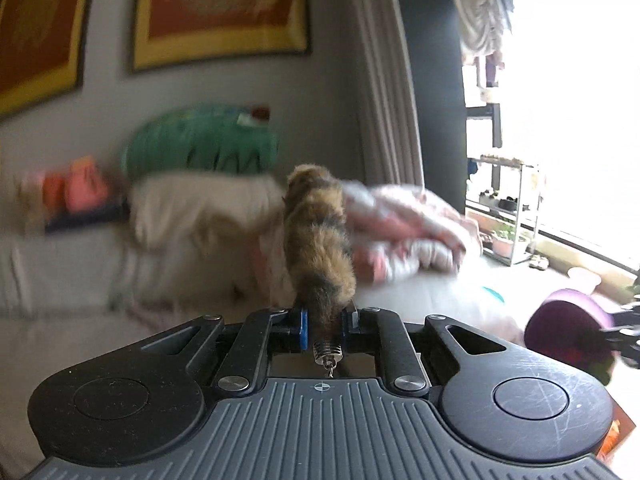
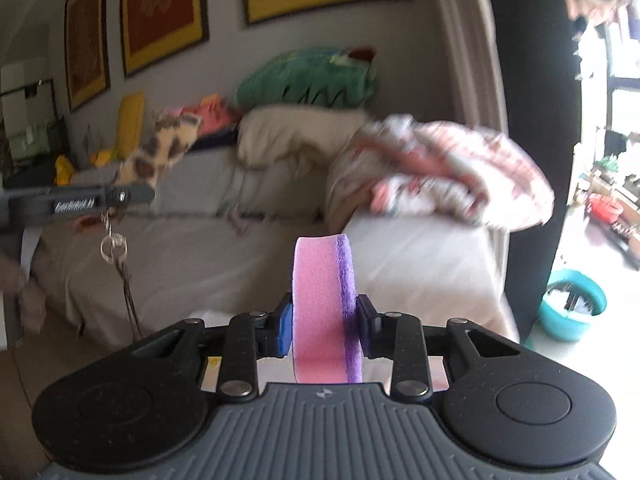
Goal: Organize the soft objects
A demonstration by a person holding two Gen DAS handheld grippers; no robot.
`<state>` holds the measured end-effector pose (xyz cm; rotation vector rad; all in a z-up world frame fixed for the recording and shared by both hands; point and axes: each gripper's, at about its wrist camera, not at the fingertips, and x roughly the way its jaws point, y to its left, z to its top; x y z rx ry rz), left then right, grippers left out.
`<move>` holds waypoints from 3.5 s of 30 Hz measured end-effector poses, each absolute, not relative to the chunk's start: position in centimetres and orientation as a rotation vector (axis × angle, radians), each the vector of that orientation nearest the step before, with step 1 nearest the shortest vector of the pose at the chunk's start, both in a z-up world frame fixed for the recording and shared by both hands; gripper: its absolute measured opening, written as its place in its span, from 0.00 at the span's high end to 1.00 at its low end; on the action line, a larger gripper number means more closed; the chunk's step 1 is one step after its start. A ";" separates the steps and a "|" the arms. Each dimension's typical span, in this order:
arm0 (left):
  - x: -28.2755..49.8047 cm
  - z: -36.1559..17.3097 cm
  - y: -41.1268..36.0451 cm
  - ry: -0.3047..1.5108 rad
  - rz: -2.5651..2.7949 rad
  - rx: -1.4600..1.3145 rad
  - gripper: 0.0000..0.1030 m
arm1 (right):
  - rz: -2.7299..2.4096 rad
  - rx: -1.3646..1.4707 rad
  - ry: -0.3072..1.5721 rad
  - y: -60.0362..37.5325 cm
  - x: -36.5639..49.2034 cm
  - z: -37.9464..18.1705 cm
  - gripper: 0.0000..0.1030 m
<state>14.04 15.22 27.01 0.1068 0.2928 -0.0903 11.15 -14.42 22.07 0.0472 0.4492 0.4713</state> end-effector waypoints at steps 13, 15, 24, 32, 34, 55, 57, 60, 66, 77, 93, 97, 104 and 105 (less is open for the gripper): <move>15.1 31.2 3.2 0.198 -0.258 0.145 0.84 | 0.340 0.186 0.340 -26.1 10.6 22.6 0.70; 15.3 30.8 1.3 0.217 -0.312 0.122 0.84 | 0.320 0.208 0.348 -27.5 10.5 21.8 0.70; 18.1 21.7 -4.5 0.394 -0.540 -0.086 0.84 | 0.258 0.276 0.448 -30.9 10.4 17.0 0.70; 17.7 9.0 -7.0 0.761 -0.636 0.001 0.82 | 0.268 0.262 0.572 -30.1 10.3 12.8 0.70; 18.0 7.1 -7.1 0.851 -0.628 0.055 0.81 | 0.267 0.255 0.601 -29.6 10.5 12.0 0.70; 16.8 10.0 -4.3 0.772 -0.624 -0.069 0.79 | 0.238 -0.179 0.765 -19.5 13.3 5.6 0.70; 17.2 8.7 -5.0 0.825 -0.596 -0.027 0.80 | 0.259 -0.152 0.759 -20.3 13.1 6.1 0.69; 17.7 6.6 -5.8 0.892 -0.573 0.038 0.80 | 0.336 -0.068 0.738 -22.2 12.2 7.5 0.58; 17.8 6.1 -6.4 0.883 -0.534 0.090 0.81 | 0.387 0.083 0.692 -24.9 11.6 9.1 0.52; 16.7 6.3 -6.1 0.903 -0.460 0.097 0.79 | 0.463 0.164 0.806 -22.0 16.0 6.7 0.88; 14.4 7.3 -3.3 0.889 -0.529 -0.046 0.80 | 0.425 0.134 0.827 -20.8 15.3 6.3 0.84; 10.8 8.1 -0.3 0.807 -0.514 -0.093 0.80 | 0.329 0.166 0.788 -21.5 12.8 7.4 0.57; 3.1 7.8 5.5 0.672 -0.357 -0.004 0.80 | 0.198 0.124 0.568 -20.0 3.6 10.3 0.36; 2.2 7.2 6.0 0.685 -0.325 0.004 0.80 | 0.188 0.095 0.548 -19.3 2.3 10.2 0.28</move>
